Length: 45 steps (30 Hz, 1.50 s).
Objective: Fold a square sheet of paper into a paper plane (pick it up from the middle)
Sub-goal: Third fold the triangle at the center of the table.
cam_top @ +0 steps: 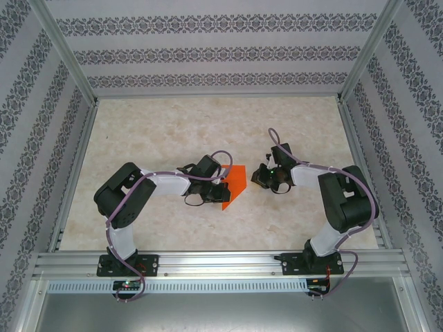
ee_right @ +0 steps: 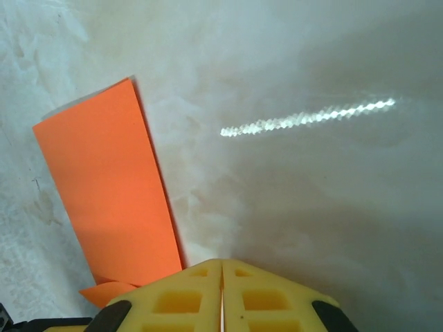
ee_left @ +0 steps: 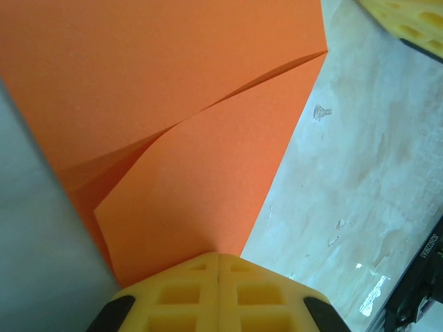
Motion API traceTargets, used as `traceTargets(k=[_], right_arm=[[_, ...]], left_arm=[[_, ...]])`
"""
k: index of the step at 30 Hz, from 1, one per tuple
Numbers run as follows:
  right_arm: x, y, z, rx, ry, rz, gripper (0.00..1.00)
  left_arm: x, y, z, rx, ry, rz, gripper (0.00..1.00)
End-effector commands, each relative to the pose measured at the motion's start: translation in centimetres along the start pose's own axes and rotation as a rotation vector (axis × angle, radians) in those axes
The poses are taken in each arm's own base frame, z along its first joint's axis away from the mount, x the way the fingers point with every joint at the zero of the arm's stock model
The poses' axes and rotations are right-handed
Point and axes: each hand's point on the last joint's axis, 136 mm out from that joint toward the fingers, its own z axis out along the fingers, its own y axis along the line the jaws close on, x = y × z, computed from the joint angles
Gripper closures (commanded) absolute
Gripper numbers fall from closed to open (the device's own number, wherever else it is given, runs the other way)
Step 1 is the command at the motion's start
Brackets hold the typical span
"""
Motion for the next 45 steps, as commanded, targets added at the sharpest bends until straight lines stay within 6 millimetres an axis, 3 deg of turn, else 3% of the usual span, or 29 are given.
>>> traceTargets(k=[1,6,13,21,26,31,36,40,45], right_arm=[[0.3,2.4,-1.3,-0.034,-0.035,-0.058,0.91],[2.2,4.7,-0.5,-0.078,0.008,-0.092,0.9],[3.1,3.1,2.1,-0.012,0.056,-0.065,0.9],[0.9,-0.5,1.6,0.09,-0.012,-0.023,0.9],[-0.4,0.1,0.4,0.044,-0.035,-0.026,0.9],[-0.3,2.2,-1.2,-0.044,-0.05,-0.035,0.83],[0.2,3.1,-2.0,-0.091,-0.055,-0.024,0.69],[0.8,3.9,-1.9,-0.142,-0.025,-0.031,0.62],[1.8,3.6,-1.2,-0.148,0.013,-0.028,0.55]], left_arm=[[4.1,5.9,0.7,-0.191,0.131,-0.086,1.0],[3.7,5.5,0.8,-0.179,0.128,-0.08,1.0],[3.7,5.3,0.8,-0.174,0.13,-0.077,1.0],[4.1,5.6,0.7,-0.18,0.138,-0.081,1.0],[3.9,5.1,0.6,-0.165,0.134,-0.073,1.0],[1.7,1.7,-0.4,-0.086,0.09,-0.025,0.98],[-1.9,-2.2,-3.4,-0.062,-0.021,0.057,0.92],[-3.7,-1.4,-4.9,-0.12,-0.084,0.037,0.92],[-3.9,0.4,-4.2,-0.112,-0.074,-0.015,0.94]])
